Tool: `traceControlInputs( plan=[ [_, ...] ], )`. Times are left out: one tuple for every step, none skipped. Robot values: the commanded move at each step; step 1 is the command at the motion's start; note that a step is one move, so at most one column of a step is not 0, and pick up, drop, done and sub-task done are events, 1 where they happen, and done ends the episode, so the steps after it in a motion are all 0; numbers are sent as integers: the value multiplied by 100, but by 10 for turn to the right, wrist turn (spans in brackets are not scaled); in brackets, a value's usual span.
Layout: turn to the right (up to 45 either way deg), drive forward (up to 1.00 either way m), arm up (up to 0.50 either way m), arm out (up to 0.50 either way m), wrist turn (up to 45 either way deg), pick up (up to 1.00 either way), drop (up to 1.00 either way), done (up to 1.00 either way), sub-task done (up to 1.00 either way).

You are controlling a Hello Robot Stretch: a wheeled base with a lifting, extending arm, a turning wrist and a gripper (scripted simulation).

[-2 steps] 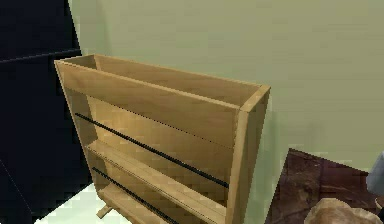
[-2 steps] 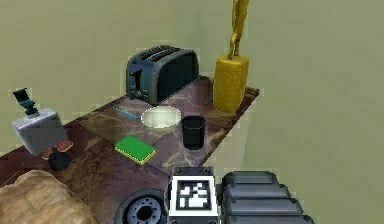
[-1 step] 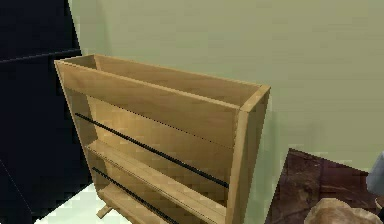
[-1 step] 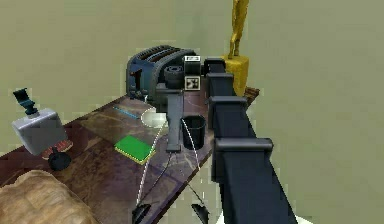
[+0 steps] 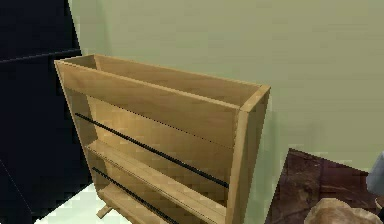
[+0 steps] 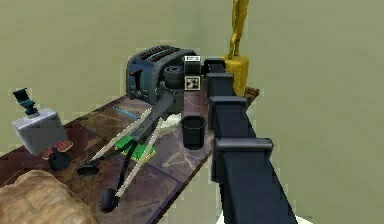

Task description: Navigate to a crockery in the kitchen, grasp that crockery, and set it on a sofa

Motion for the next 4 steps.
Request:
traceControlInputs(
  plan=[
    [0, 0, 0, 0, 450, 0, 0, 0, 0],
    [0, 0, 0, 0, 450, 0, 0, 0, 0],
    [0, 0, 0, 0, 180, 0, 0, 0, 0],
    [0, 0, -10, 0, 0, 0, 0, 0, 0]
  ],
)
